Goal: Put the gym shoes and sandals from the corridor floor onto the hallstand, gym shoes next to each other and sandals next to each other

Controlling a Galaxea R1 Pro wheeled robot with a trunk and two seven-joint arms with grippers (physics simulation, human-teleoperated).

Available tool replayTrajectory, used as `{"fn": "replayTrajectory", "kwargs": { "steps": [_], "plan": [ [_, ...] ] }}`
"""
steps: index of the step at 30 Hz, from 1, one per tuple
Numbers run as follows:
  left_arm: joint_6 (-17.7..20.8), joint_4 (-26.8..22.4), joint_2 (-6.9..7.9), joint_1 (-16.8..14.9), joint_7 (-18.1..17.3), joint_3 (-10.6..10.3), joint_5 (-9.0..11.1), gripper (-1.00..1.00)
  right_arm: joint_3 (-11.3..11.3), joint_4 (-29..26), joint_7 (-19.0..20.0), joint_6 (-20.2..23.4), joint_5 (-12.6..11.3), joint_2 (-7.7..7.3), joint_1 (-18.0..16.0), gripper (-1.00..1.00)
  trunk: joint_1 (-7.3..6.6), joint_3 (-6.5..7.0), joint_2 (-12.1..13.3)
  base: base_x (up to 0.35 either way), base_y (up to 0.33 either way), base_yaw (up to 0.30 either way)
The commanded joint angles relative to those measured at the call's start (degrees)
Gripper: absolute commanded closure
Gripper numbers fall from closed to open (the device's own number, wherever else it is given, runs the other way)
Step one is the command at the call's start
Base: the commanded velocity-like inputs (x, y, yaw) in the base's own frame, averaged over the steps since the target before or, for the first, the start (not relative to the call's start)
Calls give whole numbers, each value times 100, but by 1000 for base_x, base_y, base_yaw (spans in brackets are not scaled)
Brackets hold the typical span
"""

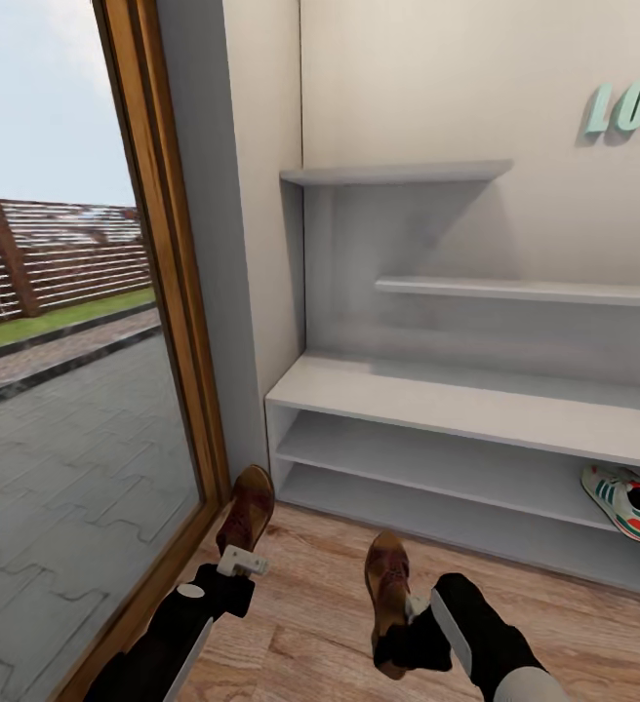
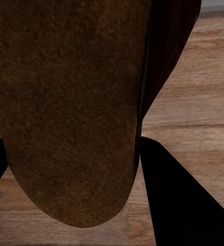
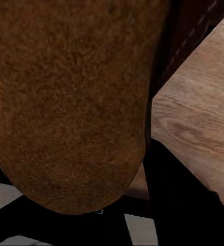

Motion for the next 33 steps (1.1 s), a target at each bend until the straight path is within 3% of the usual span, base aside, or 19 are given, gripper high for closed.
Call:
{"fn": "replayTrajectory", "kwargs": {
  "steps": [1, 20, 33],
  "plan": [
    [0, 0, 0, 0, -9, 0, -18, 100, 0, -1, -2, 42, 15, 9, -33, 100, 0, 0, 0, 0, 0, 0],
    [0, 0, 1, 1, -7, 0, -27, 100, 0, -4, -3, 148, -43, 122, -1231, 100, 0, 0, 0, 0, 0, 0],
    [0, -9, 8, 0, -2, 2, -28, 100, -8, 4, -3, 148, -42, 99, -1405, 100, 0, 0, 0, 0, 0, 0]
  ]
}}
